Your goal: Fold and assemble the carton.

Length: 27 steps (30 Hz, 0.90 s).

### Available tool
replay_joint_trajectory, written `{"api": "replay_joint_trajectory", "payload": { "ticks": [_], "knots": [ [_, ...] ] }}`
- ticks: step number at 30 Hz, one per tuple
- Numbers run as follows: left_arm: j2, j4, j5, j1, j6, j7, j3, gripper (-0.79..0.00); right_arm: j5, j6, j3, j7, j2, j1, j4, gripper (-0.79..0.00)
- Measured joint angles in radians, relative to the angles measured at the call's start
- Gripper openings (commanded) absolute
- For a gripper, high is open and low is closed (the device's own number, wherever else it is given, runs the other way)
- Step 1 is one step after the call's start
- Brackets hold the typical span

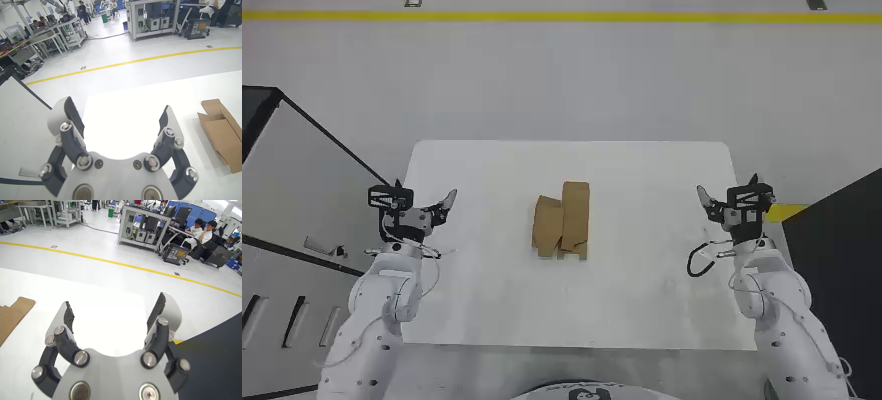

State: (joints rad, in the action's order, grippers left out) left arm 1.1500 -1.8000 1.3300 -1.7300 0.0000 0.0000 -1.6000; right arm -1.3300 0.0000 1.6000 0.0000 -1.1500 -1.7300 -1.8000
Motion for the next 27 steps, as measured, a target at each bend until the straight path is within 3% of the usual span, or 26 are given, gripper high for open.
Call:
{"api": "replay_joint_trajectory", "payload": {
  "ticks": [7,12,22,27],
  "knots": [
    [0.000,-0.004,0.007,0.000,-0.008,0.005,0.005,0.000,0.000,0.000,0.000,0.000,0.000,0.000,0.000,0.000],
    [0.001,-0.022,0.127,-0.014,-0.043,0.077,0.062,0.000,0.000,0.000,0.000,0.000,0.000,0.000,0.000,0.000],
    [0.002,-0.025,0.122,-0.015,-0.059,0.100,0.078,0.000,0.000,0.000,0.000,0.000,0.000,0.000,0.000,0.000],
    [-0.005,-0.034,0.303,-0.028,-0.118,0.107,0.122,0.000,0.000,0.000,0.000,0.000,0.000,0.000,0.000,0.000]
  ]
}}
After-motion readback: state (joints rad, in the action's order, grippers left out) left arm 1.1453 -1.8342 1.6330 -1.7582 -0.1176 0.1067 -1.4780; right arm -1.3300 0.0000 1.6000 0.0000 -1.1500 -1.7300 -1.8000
